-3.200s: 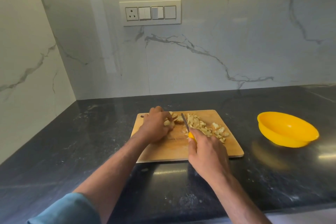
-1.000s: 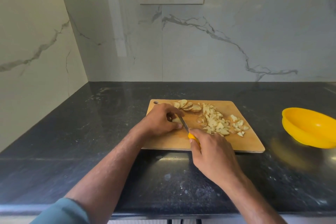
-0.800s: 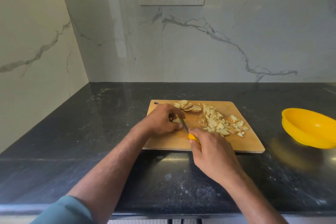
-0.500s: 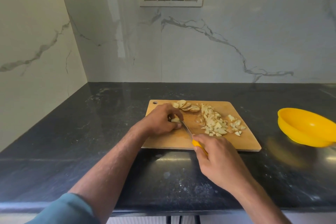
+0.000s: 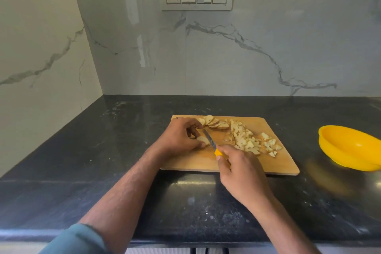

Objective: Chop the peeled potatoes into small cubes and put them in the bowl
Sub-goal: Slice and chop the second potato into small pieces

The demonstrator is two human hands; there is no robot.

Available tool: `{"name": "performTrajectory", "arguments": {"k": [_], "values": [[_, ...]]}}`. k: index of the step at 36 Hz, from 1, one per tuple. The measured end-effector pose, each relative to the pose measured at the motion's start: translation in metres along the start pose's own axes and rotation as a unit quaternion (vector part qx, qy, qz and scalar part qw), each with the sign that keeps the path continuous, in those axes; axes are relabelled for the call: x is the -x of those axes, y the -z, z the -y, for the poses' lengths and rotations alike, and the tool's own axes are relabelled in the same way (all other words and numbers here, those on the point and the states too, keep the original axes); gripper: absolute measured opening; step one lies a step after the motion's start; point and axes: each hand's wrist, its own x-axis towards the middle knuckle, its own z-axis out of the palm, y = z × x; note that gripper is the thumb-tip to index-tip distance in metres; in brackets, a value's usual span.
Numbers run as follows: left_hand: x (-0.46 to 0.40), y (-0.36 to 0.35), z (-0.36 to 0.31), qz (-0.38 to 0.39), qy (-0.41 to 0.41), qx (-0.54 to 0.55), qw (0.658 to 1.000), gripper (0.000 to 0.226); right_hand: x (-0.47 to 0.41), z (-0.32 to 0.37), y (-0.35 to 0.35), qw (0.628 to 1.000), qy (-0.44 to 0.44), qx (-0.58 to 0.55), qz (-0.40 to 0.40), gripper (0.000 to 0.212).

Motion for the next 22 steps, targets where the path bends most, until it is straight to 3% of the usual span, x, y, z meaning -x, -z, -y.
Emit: {"name": "performTrajectory", "arguments": {"k": [22], "values": [[-0.002, -0.002, -0.001, 0.015, 0.026, -0.011, 0.999, 0.044, -0.010, 0.013, -0.005, 0.996, 0.029, 0.070, 0.041, 0.036]]}}
